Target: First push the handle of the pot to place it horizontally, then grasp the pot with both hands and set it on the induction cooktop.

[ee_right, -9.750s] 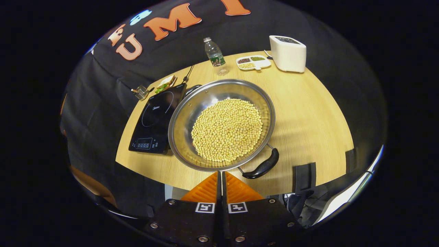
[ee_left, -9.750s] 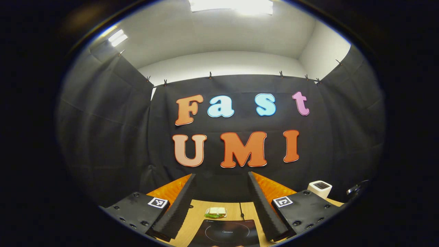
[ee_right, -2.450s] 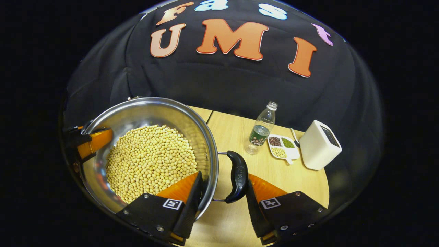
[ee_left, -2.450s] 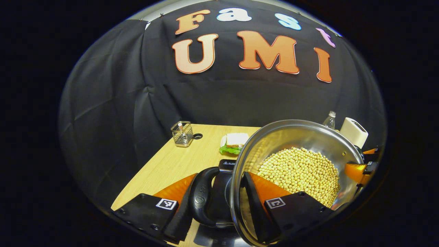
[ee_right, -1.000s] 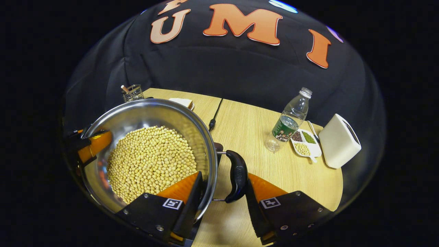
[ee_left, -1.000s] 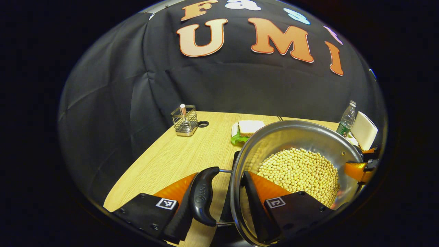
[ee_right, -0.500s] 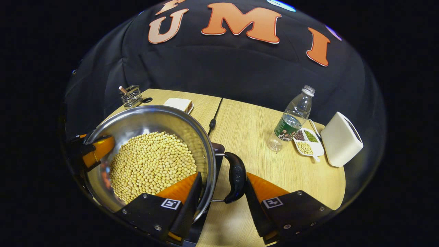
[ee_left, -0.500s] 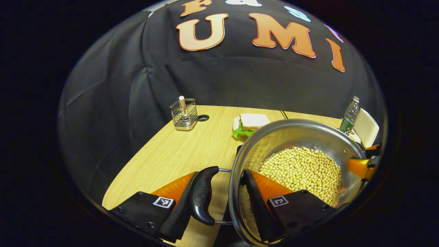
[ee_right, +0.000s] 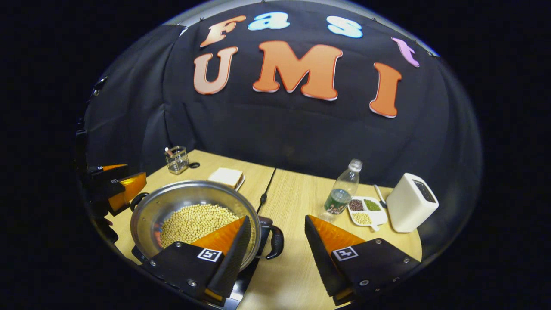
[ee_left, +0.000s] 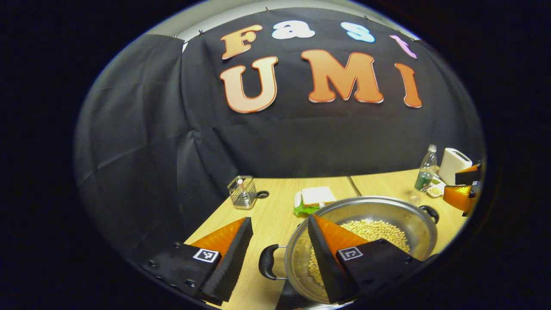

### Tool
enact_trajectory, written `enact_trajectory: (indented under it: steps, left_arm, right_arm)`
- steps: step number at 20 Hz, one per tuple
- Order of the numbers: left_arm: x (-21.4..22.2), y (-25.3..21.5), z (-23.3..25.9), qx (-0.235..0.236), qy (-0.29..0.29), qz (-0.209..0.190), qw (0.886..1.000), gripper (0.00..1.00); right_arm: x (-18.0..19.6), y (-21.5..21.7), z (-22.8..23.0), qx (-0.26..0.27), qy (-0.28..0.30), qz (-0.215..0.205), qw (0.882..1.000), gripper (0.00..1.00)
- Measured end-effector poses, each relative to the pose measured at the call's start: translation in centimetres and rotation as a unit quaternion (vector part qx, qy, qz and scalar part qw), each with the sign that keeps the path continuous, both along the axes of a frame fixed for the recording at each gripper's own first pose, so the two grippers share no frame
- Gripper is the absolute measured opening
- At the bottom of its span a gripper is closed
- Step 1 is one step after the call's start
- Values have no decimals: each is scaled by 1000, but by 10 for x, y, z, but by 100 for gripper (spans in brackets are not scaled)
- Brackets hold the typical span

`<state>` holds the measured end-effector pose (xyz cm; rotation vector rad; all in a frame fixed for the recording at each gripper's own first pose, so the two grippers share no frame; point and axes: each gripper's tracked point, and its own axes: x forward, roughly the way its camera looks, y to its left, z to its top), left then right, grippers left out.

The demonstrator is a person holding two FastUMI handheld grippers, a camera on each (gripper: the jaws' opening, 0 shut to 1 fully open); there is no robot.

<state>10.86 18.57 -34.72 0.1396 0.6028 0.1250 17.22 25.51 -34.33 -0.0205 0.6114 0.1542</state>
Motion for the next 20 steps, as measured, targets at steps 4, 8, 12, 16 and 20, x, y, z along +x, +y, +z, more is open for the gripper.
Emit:
enact_trajectory:
  steps: [4, 8, 12, 16, 20]
  left_arm:
    - [1, -25, 68, -31, -66, -14, 997, 99]
    - [-2, -55, 152, -48, -139, -28, 989, 93]
    - [-14, -82, 236, -73, -200, -43, 976, 96]
    - [-26, -88, 305, -92, -242, -42, 965, 98]
    - [-43, -93, 341, -99, -252, -46, 961, 98]
  right_arm:
    - [-11, -39, 63, -7, -77, -10, 997, 85]
    - [-30, -81, 132, 7, -150, -18, 989, 89]
    - [-55, -153, 191, -29, -200, -60, 977, 92]
    - [-81, -202, 248, -31, -235, -87, 968, 93]
    - [-100, -246, 287, -29, -261, -115, 958, 97]
